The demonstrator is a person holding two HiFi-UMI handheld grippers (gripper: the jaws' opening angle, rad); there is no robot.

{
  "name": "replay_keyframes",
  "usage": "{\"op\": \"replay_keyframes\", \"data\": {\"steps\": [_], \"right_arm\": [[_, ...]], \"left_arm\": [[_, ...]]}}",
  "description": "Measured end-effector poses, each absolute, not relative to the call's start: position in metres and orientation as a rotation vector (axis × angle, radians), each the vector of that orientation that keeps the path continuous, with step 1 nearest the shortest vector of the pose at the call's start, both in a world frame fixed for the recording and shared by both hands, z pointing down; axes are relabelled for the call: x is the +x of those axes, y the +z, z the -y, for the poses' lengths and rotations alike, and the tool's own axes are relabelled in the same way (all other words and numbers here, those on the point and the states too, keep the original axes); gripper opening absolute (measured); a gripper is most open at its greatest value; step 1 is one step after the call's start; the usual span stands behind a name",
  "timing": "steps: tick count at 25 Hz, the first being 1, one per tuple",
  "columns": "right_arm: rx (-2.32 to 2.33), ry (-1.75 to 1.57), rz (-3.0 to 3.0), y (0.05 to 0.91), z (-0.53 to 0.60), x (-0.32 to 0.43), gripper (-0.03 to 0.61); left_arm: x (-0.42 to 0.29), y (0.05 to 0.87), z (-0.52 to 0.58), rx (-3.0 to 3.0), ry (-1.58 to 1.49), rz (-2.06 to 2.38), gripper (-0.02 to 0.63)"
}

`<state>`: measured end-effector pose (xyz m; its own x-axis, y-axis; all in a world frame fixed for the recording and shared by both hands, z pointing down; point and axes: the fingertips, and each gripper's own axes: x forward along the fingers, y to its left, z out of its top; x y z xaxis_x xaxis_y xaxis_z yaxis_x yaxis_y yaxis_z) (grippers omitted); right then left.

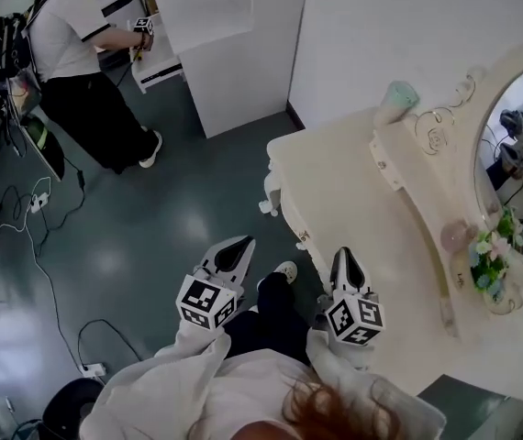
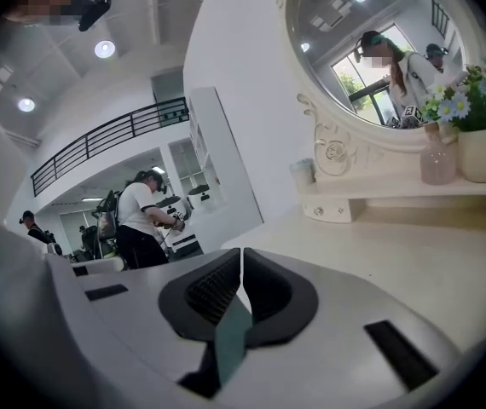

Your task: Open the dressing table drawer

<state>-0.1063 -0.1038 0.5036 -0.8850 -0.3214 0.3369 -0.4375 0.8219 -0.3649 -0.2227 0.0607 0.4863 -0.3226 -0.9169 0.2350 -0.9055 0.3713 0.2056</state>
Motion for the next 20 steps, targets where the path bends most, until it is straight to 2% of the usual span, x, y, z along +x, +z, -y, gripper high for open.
{"op": "replay_keyframes", "data": {"steps": [11,20], "right_arm": [[0.886,0.701,2.662,0.512,0.18,-0.117,0.035],[1.085,0.744,2.598,0.52,0.237,-0.106,0.036]], "left_arm": [[-0.275,0.49,0.037,1.793,-0.003,2.15,0.017],[-0.28,0.492,0.119,1.948,0.046,1.998,0.017]]}}
